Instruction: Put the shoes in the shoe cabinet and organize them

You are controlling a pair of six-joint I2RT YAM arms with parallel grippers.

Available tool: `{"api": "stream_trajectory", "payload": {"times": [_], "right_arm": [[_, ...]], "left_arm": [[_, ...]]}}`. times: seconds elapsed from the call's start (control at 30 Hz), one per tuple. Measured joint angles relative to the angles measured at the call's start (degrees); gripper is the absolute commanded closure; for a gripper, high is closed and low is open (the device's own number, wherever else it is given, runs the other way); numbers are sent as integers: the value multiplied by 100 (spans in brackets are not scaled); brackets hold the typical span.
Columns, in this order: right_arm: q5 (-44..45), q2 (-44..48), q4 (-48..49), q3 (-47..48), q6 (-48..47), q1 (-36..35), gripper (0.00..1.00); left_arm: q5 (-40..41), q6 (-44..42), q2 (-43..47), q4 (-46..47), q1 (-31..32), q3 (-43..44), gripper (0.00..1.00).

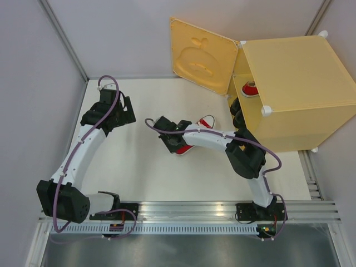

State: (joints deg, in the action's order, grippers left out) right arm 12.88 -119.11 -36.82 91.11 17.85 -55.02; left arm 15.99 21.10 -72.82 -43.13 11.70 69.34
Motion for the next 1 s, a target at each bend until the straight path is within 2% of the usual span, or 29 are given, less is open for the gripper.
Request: {"api": "stream_trajectory", "payload": {"times": [0.3, 0.5, 0.67, 1.0], "right_arm": [[-494, 929, -951, 623, -695, 343, 99], [-686, 1611, -1228, 660, -1019, 1261, 99], [-739, 1759, -1458, 658, -1204, 1978, 99], [-1515, 2138, -1515, 411, -1370, 3034, 99]], "left_arm": [[0, 0, -20, 0, 0, 0, 1], [2, 0, -44, 0, 0, -24, 1], [2, 0, -59, 0, 0, -35, 1], [2, -2, -68, 0, 0, -35, 1]]}}
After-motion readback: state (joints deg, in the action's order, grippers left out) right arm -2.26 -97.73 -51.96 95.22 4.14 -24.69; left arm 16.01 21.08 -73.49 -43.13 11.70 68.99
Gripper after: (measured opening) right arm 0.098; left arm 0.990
